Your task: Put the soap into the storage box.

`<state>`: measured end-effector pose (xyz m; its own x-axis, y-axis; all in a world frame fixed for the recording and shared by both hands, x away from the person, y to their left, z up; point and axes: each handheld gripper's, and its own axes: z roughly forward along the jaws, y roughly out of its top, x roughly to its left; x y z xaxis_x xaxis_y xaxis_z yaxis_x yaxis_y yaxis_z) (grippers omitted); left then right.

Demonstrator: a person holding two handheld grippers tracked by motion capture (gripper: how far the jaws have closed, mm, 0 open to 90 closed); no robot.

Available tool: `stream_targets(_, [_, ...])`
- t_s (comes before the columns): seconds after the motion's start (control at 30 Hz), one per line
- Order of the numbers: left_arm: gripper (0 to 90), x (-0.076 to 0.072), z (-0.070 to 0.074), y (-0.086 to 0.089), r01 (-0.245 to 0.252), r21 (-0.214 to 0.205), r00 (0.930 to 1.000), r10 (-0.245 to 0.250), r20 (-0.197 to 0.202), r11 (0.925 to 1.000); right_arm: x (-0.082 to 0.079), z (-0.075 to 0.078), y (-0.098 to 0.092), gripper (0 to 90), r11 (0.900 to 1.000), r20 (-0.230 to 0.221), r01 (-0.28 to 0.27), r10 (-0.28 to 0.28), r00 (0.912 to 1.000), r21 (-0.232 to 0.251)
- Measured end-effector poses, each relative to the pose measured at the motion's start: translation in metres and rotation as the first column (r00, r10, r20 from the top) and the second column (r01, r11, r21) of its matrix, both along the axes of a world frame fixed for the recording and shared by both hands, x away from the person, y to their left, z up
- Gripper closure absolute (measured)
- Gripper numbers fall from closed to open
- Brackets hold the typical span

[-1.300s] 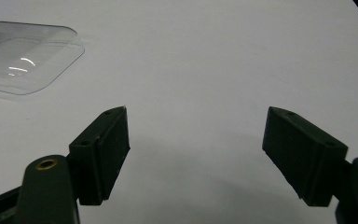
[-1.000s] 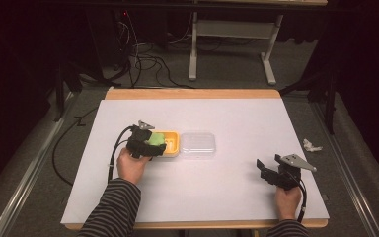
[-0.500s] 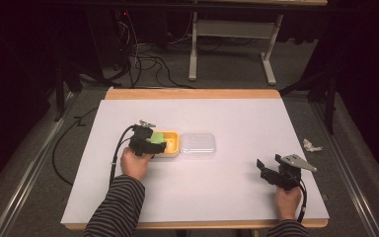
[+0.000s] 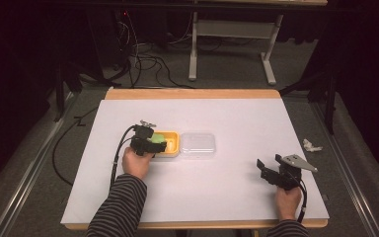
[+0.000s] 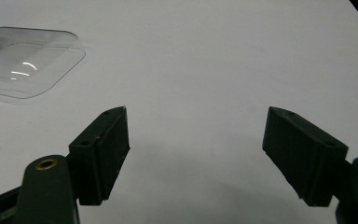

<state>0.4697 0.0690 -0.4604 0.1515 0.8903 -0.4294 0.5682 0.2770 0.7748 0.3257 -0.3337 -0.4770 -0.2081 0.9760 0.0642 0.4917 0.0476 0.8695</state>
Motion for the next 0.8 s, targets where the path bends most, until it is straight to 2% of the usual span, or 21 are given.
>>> stream_targets(0.37, [27.2,-0.001,-0.001,0.0,0.003,0.014,1.0,-0.003,0.005,0.9999,0.0,0.0,0.0,23.2,1.0,0.0,0.0,0.0,1.0,-0.001])
stream_targets(0.5, [27.6,-0.002,0.006,0.001,-0.006,-0.017,0.9993,0.007,0.037,0.9998,0.0,0.0,0.0,23.2,1.0,0.001,0.001,-0.001,1.0,0.0])
stream_targets(0.67, [26.5,-0.005,0.01,0.005,-0.012,-0.007,0.9989,0.012,0.046,0.9999,0.0,0.0,0.0,23.3,1.0,0.002,-0.003,0.003,1.0,-0.006])
stream_targets(0.8, [25.8,-0.008,0.013,0.01,-0.02,-0.016,0.9981,0.02,0.059,0.9997,0.0,0.0,0.0,23.2,1.0,0.0,-0.002,0.002,1.0,-0.005])
